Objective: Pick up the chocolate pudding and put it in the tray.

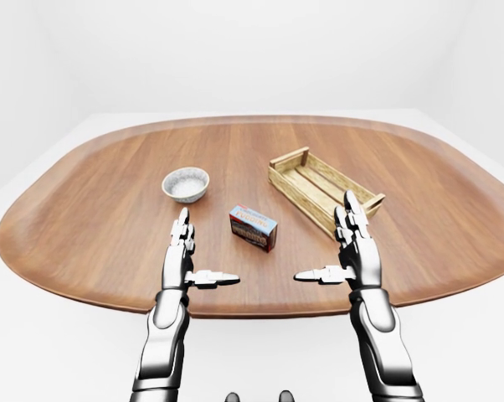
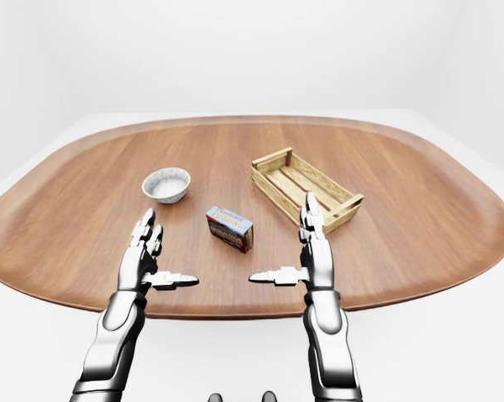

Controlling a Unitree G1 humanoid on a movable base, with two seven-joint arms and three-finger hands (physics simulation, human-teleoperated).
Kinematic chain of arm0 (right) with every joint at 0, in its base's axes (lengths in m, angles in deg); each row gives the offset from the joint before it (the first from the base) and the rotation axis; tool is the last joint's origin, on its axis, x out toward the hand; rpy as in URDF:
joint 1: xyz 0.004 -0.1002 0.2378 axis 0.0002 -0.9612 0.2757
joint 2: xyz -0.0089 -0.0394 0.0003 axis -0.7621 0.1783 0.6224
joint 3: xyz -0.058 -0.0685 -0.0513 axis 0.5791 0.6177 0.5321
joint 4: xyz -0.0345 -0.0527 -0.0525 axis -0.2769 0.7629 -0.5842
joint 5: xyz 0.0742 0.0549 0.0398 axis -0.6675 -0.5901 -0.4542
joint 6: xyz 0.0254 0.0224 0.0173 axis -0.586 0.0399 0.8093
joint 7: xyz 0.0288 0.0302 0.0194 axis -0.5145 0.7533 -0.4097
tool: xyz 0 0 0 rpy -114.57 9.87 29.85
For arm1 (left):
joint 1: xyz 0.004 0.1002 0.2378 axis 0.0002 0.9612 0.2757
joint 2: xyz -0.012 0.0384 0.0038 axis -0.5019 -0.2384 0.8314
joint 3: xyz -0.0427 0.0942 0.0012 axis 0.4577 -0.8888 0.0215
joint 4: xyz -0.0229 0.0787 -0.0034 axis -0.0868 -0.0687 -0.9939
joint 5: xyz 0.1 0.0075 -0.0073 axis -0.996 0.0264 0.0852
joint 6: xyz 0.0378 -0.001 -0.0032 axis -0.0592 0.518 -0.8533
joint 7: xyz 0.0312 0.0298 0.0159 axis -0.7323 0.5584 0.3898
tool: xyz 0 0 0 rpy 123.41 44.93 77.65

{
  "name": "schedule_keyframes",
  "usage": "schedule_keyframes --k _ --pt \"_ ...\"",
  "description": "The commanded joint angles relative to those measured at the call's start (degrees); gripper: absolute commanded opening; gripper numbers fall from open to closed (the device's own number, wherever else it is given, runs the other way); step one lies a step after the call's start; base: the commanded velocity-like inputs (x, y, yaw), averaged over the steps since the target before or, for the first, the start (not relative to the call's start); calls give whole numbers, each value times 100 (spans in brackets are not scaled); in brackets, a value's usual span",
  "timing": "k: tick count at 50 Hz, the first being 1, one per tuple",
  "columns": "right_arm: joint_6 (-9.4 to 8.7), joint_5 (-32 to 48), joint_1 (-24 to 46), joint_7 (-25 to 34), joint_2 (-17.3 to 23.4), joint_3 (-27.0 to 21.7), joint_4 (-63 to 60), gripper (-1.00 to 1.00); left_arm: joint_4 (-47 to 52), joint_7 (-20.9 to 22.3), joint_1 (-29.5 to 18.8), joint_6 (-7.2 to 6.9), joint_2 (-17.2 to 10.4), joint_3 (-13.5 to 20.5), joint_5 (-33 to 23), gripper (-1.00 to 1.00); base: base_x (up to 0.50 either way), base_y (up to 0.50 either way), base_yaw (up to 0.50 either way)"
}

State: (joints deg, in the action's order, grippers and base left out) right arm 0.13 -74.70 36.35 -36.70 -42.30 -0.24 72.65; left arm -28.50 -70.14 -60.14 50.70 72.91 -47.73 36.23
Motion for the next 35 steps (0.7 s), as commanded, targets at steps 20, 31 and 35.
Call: schedule_keyframes --k 20,31,35 --pt "0 27 -90 47 -12 65 -245 100 -145 -9 -33 121 -10 15 -13 100 17 0 0" --pt "0 14 -95 55 -10 59 -260 100 -31 82 27 136 -3 0 50 100 20 0 0" --pt "0 -1 -83 56 -11 52 -273 100 -33 113 46 216 5 -8 65 100 20 0 0"
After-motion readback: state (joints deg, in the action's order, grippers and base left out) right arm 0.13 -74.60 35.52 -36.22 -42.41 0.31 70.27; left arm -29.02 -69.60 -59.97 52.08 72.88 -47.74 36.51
